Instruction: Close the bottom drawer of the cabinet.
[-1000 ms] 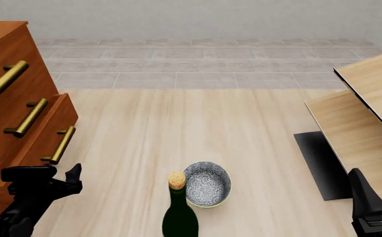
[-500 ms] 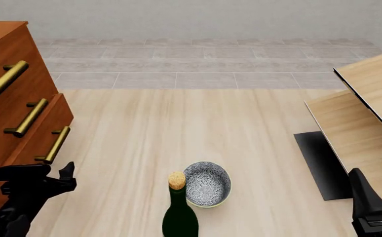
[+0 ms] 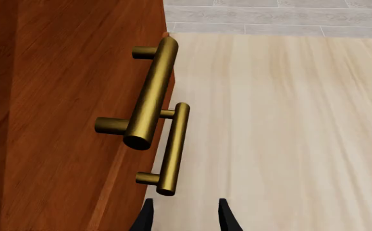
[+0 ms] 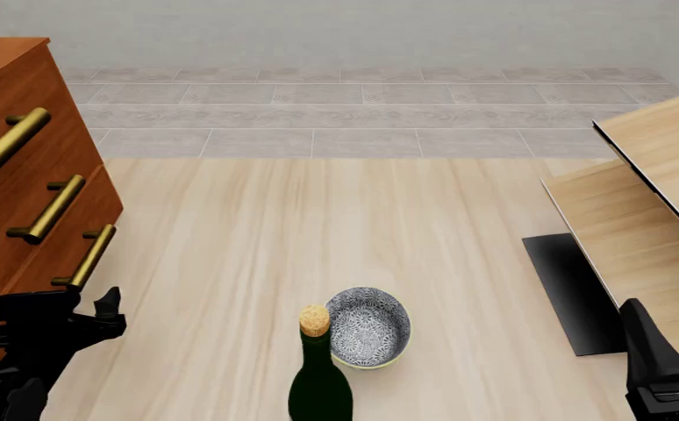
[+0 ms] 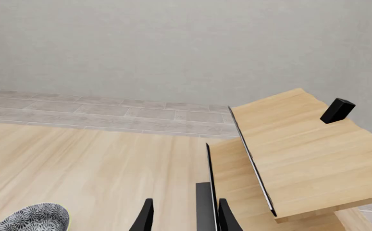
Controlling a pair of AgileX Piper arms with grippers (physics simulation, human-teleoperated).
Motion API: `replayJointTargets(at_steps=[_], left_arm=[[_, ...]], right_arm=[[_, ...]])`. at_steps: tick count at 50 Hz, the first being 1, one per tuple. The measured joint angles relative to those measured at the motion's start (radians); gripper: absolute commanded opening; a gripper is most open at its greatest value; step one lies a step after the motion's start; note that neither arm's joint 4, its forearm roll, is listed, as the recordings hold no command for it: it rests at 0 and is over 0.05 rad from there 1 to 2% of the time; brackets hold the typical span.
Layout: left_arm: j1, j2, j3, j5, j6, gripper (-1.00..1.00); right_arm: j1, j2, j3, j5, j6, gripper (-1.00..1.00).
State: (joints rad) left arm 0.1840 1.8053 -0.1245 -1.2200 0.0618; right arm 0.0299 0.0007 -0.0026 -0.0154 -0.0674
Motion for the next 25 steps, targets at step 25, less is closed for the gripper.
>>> replayJointTargets(at_steps=[25], left_arm=[[0.035,0.013,-0.006,0.0,0.016,1.0]], right_arm=[[0.0,0.0,0.0,0.0,0.0,1.0]])
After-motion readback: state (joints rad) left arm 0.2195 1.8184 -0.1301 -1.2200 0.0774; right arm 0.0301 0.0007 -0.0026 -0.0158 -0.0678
